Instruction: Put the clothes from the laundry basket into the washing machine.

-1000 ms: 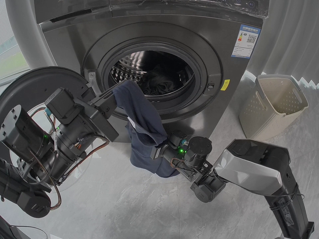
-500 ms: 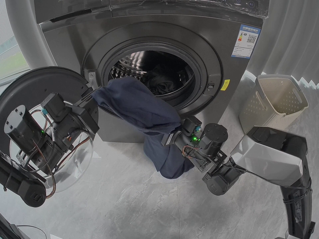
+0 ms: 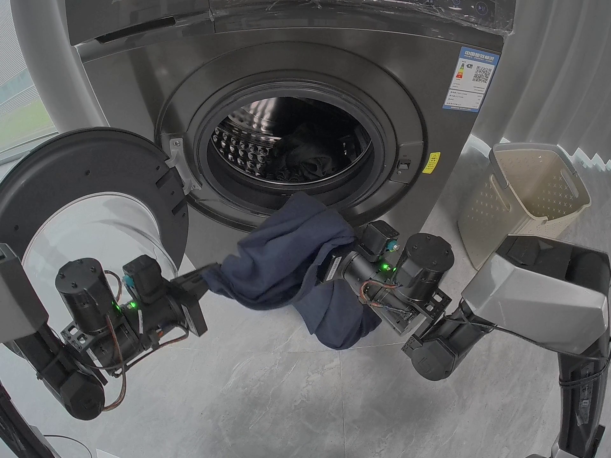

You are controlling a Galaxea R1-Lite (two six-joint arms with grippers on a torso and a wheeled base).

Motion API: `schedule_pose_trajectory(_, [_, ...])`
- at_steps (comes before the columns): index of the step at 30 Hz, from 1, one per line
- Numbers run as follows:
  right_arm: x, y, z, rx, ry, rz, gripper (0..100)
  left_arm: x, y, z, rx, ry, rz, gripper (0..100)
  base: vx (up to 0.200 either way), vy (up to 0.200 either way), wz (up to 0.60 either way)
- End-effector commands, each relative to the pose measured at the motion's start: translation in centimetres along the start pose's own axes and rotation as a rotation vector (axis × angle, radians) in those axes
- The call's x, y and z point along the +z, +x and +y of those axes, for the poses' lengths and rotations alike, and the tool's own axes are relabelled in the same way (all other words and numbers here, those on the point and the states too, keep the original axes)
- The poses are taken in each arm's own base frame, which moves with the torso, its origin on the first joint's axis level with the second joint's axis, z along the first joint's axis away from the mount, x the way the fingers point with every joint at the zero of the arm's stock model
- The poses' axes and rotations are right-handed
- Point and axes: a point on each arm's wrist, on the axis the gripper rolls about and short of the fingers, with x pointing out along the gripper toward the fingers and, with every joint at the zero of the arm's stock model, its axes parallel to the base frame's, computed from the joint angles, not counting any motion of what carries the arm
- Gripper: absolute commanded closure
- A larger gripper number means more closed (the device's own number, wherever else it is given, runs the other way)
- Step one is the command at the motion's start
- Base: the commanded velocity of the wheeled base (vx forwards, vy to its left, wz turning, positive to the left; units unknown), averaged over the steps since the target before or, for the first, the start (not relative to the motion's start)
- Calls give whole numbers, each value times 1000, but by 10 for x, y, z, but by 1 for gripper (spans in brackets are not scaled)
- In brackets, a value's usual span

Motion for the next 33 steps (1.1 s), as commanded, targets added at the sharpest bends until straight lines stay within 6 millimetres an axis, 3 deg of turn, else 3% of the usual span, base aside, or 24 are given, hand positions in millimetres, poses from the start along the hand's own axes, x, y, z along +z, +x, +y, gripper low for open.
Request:
schedule_pose_trajectory(1, [9, -2, 16, 33, 11, -17, 100, -35, -1, -2, -27, -16, 153, 100, 0, 0, 0])
schedule_pose_trajectory(13, [11, -5, 20, 41, 14, -11, 100, -54, 2, -3, -37, -12, 229, 100, 0, 0, 0])
schedule_pose_trajectory(21, [11, -7, 21, 43, 12, -6, 100, -54, 4, -1, -32, -17, 224, 100, 0, 0, 0])
schedule_pose_trajectory(22, [11, -7, 21, 43, 12, -6, 100, -54, 4, -1, -33, -17, 224, 0, 0, 0, 0])
schedule_pose_trajectory(29, [11, -7, 16, 29, 11, -7, 100, -71, -14, -7, -46, -32, 335, 0, 0, 0, 0])
schedule_pose_trajectory(33, [11, -7, 16, 29, 10, -6, 100, -77, -27, -21, -144, -22, 394, 0, 0, 0, 0])
